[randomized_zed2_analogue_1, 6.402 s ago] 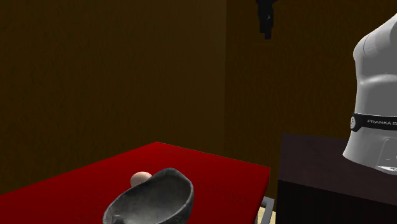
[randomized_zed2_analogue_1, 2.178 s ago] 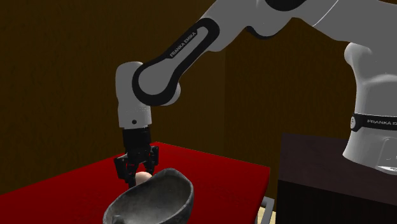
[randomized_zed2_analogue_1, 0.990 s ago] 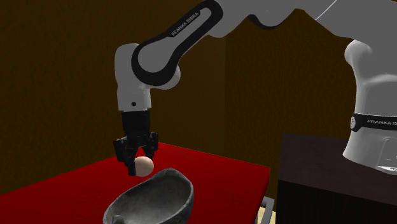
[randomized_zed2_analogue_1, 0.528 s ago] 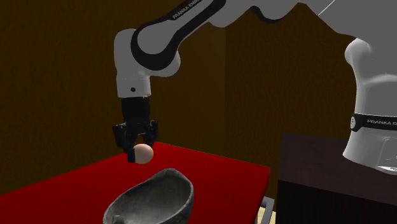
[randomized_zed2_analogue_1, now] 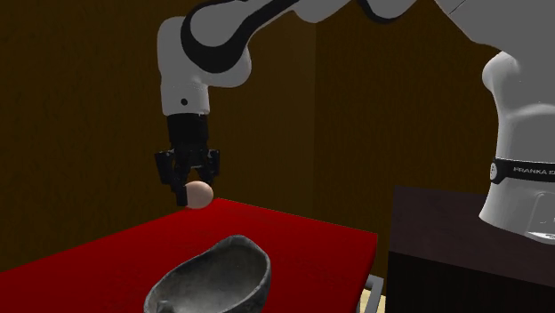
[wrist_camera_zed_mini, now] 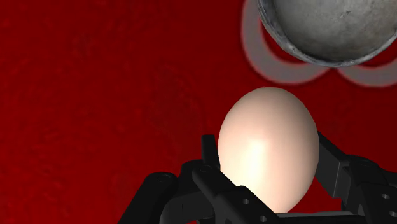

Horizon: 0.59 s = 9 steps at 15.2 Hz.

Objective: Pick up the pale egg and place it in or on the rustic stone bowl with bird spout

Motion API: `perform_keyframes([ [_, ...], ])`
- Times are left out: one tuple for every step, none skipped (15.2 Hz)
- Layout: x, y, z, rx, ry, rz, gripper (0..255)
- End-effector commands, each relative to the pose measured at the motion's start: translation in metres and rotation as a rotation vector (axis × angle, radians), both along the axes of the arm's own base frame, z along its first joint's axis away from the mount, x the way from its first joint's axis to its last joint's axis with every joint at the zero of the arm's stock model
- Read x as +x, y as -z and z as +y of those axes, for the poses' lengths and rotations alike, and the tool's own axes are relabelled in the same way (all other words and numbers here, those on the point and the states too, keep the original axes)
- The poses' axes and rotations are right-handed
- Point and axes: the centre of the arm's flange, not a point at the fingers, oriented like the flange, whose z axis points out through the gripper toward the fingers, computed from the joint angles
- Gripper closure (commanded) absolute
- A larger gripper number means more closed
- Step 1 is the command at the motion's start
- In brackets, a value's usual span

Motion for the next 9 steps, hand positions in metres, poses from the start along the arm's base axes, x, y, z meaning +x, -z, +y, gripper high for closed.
perform_keyframes([
  [0.0, -0.011, 0.0, 0.0, 0.0, 0.0, 255],
  [0.0, -0.016, 0.0, 0.0, 0.0, 0.0, 255],
  [0.0, -0.021, 0.0, 0.0, 0.0, 0.0, 255],
  [0.0, -0.027, 0.0, 0.0, 0.0, 0.0, 255],
  [0.0, -0.032, 0.0, 0.0, 0.0, 0.0, 255],
  [0.0, -0.037, 0.0, 0.0, 0.0, 0.0, 255],
  [0.0, -0.043, 0.0, 0.0, 0.0, 0.0, 255],
  [0.0, -0.045, 0.0, 0.0, 0.0, 0.0, 255],
  [-0.011, -0.045, 0.008, 0.0, 0.0, 0.0, 255],
])
